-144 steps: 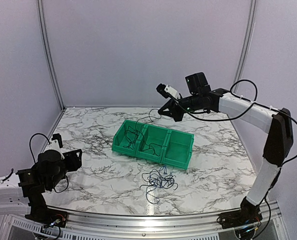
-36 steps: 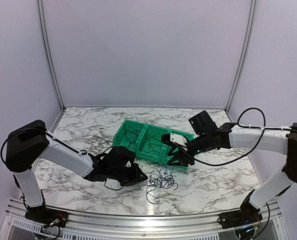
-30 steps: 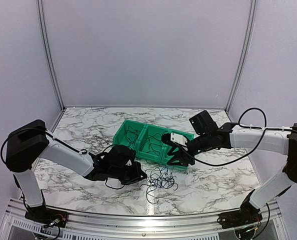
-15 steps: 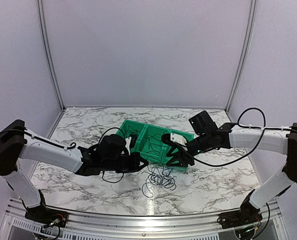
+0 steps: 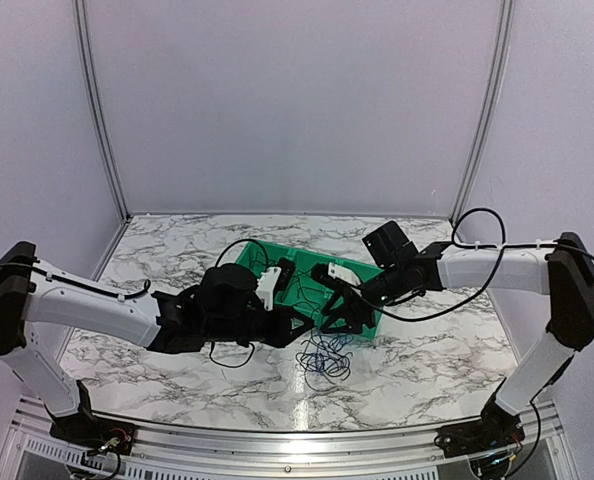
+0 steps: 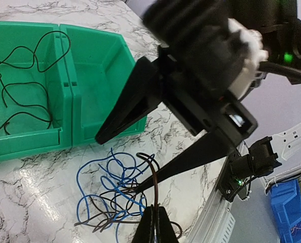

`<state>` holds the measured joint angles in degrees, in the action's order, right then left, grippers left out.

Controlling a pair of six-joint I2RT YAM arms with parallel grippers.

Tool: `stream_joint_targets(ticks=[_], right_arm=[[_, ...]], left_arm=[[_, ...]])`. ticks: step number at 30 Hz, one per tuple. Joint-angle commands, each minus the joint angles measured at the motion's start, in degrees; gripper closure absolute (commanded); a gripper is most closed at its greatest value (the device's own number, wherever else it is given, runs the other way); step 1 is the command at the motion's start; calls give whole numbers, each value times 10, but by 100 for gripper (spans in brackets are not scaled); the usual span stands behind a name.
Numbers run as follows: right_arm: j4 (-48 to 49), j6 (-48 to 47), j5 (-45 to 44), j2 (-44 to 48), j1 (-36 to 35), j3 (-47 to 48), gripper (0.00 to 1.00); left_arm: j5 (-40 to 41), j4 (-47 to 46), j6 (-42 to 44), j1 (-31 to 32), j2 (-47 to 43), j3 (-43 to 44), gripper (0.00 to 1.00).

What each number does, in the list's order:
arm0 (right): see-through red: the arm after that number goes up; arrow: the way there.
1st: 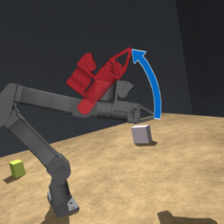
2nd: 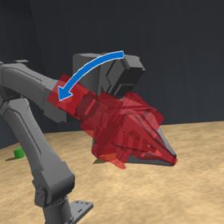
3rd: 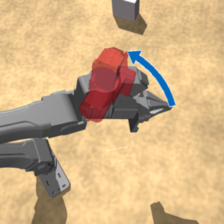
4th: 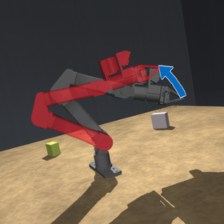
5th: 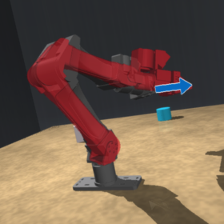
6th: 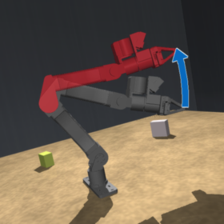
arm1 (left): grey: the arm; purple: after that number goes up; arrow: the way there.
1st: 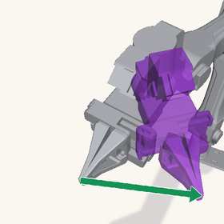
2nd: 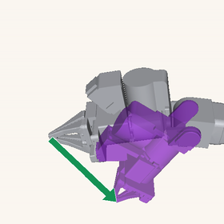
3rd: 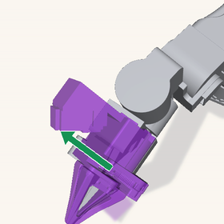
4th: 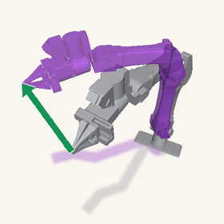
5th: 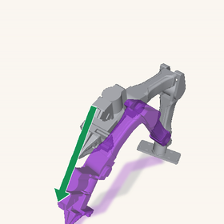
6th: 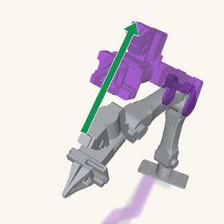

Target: Untangle the cables

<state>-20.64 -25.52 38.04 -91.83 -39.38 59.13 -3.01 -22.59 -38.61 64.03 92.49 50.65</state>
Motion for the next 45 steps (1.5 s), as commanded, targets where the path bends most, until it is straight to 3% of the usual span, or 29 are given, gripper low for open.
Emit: stream_joint_targets(ticks=[1, 4, 5, 6, 9, 12, 25, 33, 45], right_arm=[[-8, 11, 29, -16, -4, 27, 49], [-8, 9, 36, -11, -4, 27, 83], [-5, 12, 36, -8, -4, 26, 97], [-2, 14, 36, -4, -4, 24, 100], [7, 28, 37, 6, -4, 20, 100], [6, 39, 41, 5, -4, 24, 100], [-19, 60, 100, 46, 22, 51, 100], [-3, 54, 117, 81, 40, 34, 100], [-68, 68, 221, 98, 42, 145, 100]], left_arm=[[2, -1, 34, 13, -19, 21, 100], [18, 0, 32, 15, -17, 19, 100], [25, 0, 31, 15, -15, 17, 92], [48, 0, 25, 15, -12, 15, 84], [93, -1, 18, 16, 2, 21, 64], [131, -4, 15, 19, 24, 38, 60], [148, -131, -29, 27, 133, 58, 61], [55, -295, -108, 31, 224, 51, 62], [73, -325, -140, 32, 293, 70, 75]])
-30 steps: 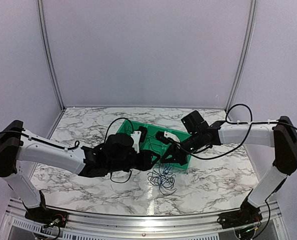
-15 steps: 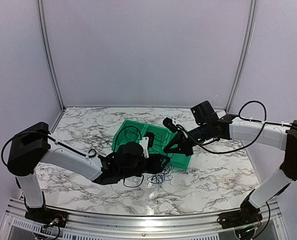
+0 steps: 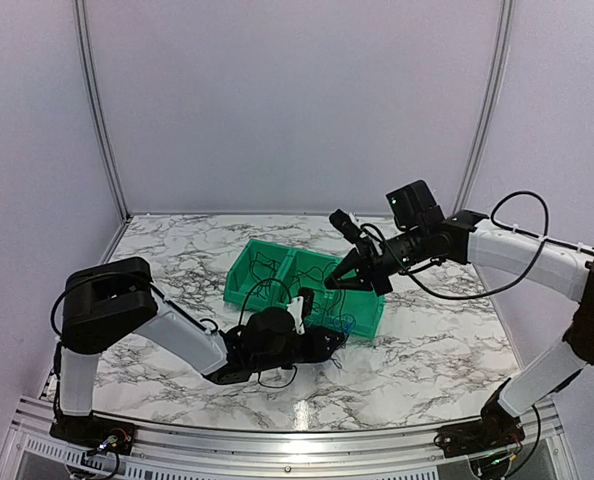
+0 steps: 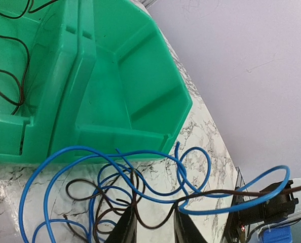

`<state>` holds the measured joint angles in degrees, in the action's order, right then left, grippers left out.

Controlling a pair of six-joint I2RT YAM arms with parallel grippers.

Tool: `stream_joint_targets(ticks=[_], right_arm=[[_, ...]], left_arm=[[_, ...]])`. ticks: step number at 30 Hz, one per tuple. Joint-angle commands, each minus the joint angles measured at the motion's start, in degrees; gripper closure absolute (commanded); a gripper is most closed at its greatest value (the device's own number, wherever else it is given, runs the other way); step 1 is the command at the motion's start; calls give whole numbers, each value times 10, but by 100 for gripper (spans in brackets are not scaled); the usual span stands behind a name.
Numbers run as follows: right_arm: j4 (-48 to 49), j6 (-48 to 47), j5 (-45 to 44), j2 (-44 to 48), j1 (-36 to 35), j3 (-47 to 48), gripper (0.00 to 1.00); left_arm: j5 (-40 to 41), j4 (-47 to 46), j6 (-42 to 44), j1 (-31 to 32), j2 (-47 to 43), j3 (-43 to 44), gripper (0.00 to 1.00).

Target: Untangle the cables

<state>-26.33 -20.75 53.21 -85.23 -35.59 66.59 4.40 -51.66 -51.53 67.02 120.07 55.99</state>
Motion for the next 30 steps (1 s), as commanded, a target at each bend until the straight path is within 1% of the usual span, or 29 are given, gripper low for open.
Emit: stream_joint_targets(ticks=[1, 3, 8, 12, 15, 18, 21, 24, 30], right_arm=[[-8, 32, 83, 38, 4, 87, 100], [-4, 49, 98, 49, 4, 125, 100], [-2, 78, 111, 67, 7, 226, 100], [-38, 84, 141, 53, 18, 316, 100], [-43, 84, 134, 59, 24, 347, 100], [-53, 82, 120, 66, 30, 395, 100], [-69, 82, 109, 63, 35, 456, 100], [-83, 79, 79, 58, 37, 520, 100], [-76, 81, 54, 52, 71, 613, 100]], left_arm=[[0, -35, -12, 1, 20, 17, 78], [-2, -36, -14, 1, 26, 17, 82], [-1, -37, -30, 0, 41, 16, 86], [-1, -38, -49, -3, 49, 13, 89], [-1, -39, -49, -4, 49, 9, 93], [-1, -40, -49, -4, 48, 6, 100], [1, -41, -49, -4, 46, -1, 100], [3, -45, -51, -4, 40, -13, 100], [25, -46, -61, -3, 11, -55, 100]])
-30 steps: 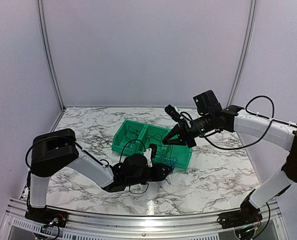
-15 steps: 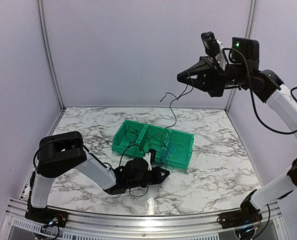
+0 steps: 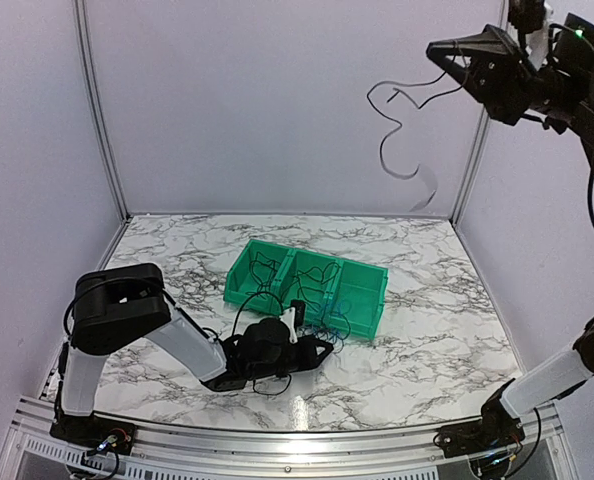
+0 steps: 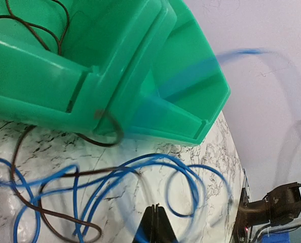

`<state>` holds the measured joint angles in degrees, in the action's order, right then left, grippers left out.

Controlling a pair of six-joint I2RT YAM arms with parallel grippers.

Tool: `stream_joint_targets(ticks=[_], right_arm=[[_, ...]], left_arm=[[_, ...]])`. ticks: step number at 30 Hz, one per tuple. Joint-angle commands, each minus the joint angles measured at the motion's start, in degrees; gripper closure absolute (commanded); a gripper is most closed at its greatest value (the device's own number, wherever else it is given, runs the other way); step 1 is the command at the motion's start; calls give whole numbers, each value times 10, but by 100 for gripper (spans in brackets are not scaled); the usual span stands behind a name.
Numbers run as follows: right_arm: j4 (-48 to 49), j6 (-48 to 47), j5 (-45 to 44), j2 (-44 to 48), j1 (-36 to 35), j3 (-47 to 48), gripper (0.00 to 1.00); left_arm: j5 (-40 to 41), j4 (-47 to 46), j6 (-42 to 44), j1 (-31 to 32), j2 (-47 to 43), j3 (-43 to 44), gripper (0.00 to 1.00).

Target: Untangle the cables

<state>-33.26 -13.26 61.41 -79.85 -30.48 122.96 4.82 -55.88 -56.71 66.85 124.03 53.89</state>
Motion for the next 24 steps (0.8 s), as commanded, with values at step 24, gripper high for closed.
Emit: stream_joint_targets(ticks=[24], right_arm=[[64, -43, -134, 44, 32, -269, 100]], left_arm=[[143, 62, -11, 7, -310, -331, 96]])
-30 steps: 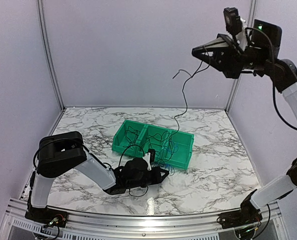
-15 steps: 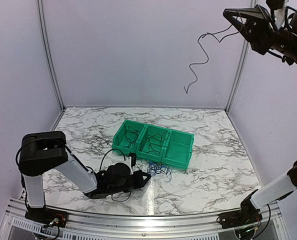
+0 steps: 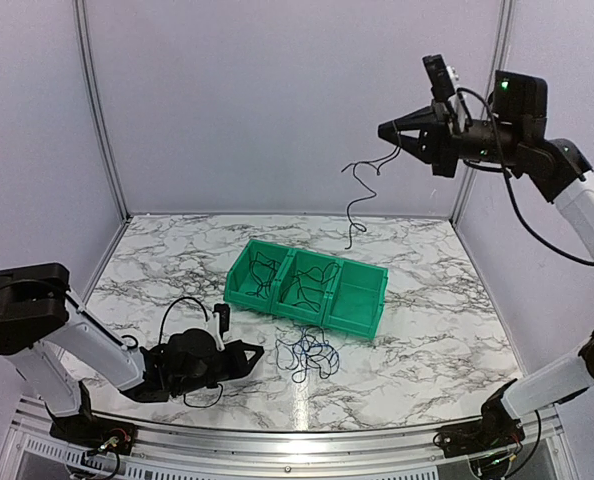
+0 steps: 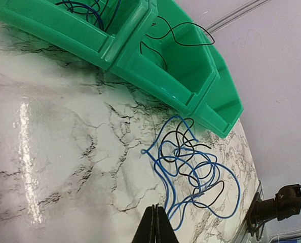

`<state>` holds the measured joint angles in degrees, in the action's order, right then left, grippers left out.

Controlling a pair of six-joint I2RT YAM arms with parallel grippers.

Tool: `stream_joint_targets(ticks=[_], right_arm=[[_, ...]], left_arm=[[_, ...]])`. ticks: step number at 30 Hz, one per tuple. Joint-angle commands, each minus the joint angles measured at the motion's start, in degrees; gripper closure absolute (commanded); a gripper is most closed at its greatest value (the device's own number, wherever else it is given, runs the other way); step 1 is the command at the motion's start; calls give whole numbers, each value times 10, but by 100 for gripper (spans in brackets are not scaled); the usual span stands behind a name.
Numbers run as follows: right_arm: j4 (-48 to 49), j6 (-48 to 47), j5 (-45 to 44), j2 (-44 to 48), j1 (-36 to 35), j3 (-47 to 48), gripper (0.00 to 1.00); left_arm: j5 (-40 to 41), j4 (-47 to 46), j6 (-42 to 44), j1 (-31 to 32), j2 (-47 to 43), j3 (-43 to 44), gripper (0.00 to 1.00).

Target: Untangle the cables

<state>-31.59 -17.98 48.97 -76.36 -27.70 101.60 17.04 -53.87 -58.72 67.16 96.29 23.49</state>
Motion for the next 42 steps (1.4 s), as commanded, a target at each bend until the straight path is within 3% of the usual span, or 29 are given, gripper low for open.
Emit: stream_joint_targets(ticks=[1, 6, 10, 26, 32, 38, 42], right_arm=[[59, 6, -12, 7, 4, -83, 100], [116, 21, -9, -26, 4, -145, 100], [135, 28, -3, -72, 4, -152, 100], [111, 15, -10, -317, -2, -92, 100], [78, -12, -75, -370, -14, -64, 99], [60, -47, -157, -360, -31, -86, 69], [48, -84, -264, -328, -53, -108, 60]], left_arm=[[24, 47, 8, 4, -41, -34, 92], [38, 87, 1, 4, -71, -58, 78], [48, 102, 1, 4, -95, -70, 72], [66, 134, 21, 4, -121, -77, 70], [64, 138, 18, 4, -122, -80, 70], [69, 140, 19, 4, -125, -84, 69], [69, 145, 28, 4, -124, -77, 69]])
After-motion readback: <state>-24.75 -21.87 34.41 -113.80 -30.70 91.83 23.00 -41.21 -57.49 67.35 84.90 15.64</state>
